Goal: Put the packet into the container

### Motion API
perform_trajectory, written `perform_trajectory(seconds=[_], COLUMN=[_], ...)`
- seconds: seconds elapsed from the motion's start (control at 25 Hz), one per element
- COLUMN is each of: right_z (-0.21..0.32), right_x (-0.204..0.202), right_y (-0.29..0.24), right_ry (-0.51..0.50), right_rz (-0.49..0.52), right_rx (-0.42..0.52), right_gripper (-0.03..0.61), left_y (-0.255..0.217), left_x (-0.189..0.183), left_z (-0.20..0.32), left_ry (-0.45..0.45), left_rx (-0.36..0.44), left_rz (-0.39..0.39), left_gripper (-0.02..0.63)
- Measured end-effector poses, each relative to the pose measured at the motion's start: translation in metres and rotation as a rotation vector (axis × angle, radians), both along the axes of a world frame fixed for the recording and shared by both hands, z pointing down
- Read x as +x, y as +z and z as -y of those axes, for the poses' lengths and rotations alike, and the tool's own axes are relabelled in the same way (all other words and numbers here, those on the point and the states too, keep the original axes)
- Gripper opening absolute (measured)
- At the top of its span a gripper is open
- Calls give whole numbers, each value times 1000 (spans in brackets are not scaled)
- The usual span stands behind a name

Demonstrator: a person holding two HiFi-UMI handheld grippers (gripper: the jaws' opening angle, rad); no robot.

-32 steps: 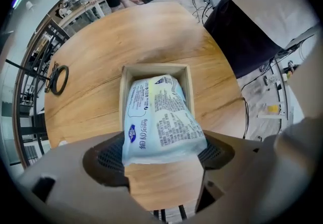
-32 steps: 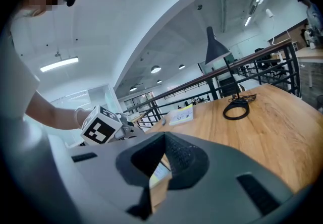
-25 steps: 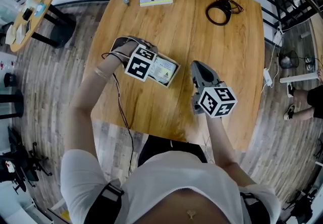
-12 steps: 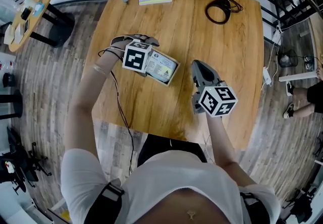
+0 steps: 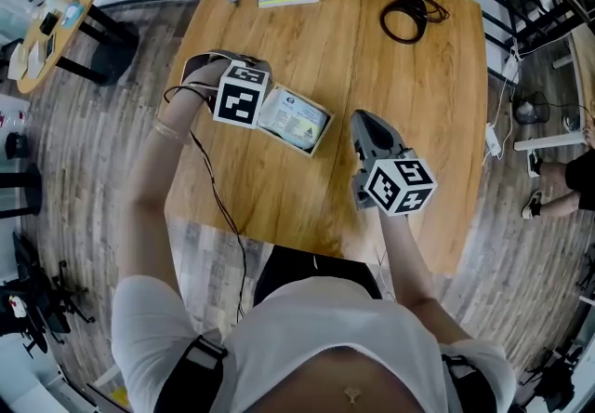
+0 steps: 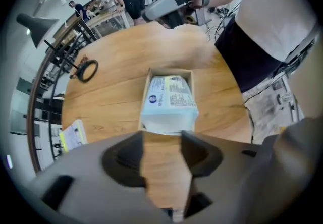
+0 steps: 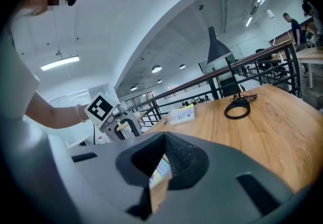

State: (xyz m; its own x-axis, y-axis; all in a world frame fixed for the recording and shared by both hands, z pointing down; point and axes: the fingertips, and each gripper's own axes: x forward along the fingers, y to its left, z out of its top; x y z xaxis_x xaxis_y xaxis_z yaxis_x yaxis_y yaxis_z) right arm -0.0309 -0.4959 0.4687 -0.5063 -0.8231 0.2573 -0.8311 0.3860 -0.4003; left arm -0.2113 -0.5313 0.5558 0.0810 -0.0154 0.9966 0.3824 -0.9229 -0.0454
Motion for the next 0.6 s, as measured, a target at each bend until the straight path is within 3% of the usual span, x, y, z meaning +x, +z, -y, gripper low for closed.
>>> perform_trajectory(seconds=[0.04,0.08,0.28,0.44,0.52,0.6], right_z=[0,0,3,2,1,-1], right_x=[-1,-1,-2,-10,-17,-24], right_y=[0,0,0,1,-1,-2], right_ry=[-1,-2,-7,-33,-65,-91], right_rz=[1,1,-2,-1,-1,-11], right_rx=[1,1,2,2,14,26], right_gripper=[11,11,11,11,11,11], left_y=[-1,-2,-6,-11,-16,-28], left_x=[2,4,15,31,32,31], left_z=[8,15,26,20,24,27], left_ry=[-1,-4,-37,-112,-201,-350], left_rx=[54,96,164,189,237,296], left_rz=[-28,-59,-127,-274,-360,-486], left_gripper=[99,6,6,6,6,6])
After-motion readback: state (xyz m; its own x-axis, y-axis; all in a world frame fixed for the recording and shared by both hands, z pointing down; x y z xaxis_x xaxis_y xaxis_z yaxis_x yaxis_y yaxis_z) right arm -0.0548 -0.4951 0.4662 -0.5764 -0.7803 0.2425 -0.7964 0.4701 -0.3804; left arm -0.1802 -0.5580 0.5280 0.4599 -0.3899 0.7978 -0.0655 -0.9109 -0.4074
